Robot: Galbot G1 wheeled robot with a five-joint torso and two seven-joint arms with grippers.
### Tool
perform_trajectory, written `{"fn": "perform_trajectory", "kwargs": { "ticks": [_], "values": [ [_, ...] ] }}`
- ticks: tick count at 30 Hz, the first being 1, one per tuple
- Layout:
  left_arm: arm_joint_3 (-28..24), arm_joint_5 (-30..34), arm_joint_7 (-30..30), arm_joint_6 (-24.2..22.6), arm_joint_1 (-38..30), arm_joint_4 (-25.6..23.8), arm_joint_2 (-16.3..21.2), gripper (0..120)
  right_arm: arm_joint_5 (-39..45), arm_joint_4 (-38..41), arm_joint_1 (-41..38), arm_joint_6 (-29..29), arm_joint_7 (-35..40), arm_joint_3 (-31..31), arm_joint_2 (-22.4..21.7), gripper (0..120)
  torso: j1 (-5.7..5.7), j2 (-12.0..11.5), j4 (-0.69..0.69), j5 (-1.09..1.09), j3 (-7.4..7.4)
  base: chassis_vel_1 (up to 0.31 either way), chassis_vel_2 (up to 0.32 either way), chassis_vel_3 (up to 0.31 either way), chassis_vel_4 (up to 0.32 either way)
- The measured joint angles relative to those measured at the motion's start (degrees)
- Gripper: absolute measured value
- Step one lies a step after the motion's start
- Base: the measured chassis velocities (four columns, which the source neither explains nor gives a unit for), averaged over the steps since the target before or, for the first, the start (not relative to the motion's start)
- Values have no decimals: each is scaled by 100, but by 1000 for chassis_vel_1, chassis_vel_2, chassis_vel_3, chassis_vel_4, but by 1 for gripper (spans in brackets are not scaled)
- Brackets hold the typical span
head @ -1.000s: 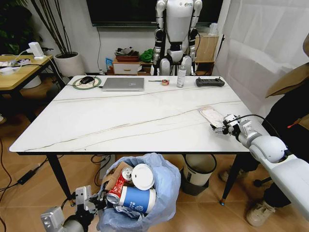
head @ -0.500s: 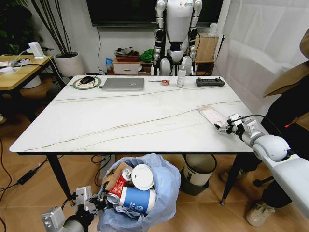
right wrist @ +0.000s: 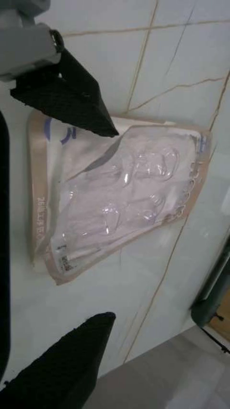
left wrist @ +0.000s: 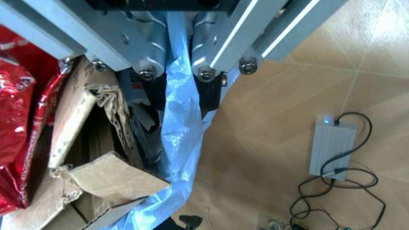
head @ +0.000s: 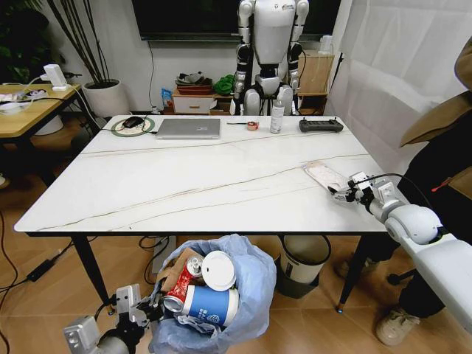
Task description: Pick up the trash bin and place the trash from the table into it.
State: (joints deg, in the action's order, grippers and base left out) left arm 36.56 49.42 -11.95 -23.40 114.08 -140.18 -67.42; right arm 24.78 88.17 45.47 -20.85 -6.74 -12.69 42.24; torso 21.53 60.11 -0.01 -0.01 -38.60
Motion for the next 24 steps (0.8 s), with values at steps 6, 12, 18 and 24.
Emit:
{"fn": "perform_trajectory", "kwargs": {
  "ticks": [6, 12, 18, 24],
  "values": [
    [-8, -9, 0, -1, 4, 0, -12, 0, 6, -153, -98, 33, 18, 44, 29, 99, 0, 0, 0, 0, 0, 0, 0, 0, 0],
    [-6, -10, 0, -2, 1, -3, -9, 0, 0, -215, -134, 85, 11, 86, 81, 88, 0, 0, 0, 1, 0, 0, 0, 0, 0],
    [-2, -6, 1, -2, -6, -3, -2, 0, 25, -225, -198, 113, 13, 136, 104, 64, 0, 0, 0, 1, 0, 0, 0, 0, 0],
    [8, 14, 1, -2, -24, 10, 13, 0, 61, -240, -203, 132, 8, 166, 117, 44, 0, 0, 0, 1, 0, 0, 0, 0, 0]
  ]
}}
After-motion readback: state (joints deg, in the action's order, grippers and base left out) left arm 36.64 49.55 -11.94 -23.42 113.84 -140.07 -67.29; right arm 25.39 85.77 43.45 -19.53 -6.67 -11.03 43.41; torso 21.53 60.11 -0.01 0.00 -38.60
